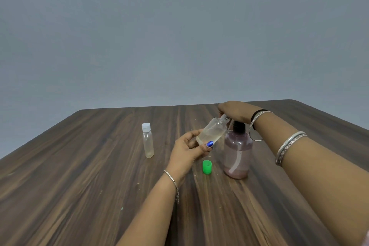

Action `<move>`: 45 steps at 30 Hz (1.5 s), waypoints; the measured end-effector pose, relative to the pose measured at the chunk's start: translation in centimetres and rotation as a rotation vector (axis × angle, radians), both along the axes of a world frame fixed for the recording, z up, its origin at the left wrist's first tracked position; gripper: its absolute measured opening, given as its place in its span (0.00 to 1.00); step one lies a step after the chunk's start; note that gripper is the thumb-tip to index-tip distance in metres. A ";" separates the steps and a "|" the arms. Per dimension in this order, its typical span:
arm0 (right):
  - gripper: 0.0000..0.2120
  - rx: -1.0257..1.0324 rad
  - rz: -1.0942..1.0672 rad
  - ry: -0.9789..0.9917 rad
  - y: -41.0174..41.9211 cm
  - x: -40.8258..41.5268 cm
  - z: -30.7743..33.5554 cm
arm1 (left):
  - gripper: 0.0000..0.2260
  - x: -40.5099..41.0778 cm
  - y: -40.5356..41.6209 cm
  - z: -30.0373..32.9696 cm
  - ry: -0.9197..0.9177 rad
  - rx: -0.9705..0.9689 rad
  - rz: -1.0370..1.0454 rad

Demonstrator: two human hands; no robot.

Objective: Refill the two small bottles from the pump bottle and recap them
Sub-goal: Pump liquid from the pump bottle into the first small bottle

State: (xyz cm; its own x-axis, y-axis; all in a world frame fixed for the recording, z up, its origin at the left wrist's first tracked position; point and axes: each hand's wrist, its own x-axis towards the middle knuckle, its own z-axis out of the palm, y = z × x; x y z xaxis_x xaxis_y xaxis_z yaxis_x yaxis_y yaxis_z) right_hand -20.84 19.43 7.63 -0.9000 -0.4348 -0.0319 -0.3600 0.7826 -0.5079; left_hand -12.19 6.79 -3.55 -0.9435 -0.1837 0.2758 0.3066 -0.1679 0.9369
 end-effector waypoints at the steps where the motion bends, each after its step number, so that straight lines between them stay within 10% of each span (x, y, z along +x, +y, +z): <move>1: 0.11 0.008 0.000 -0.005 0.0 0.0 -0.1 | 0.14 0.0 0.0 0.0 0.004 -0.002 -0.001; 45: 0.07 -0.076 -0.005 -0.066 0.5 0.9 1.2 | 0.14 -0.1 0.2 0.1 -0.004 0.018 -0.026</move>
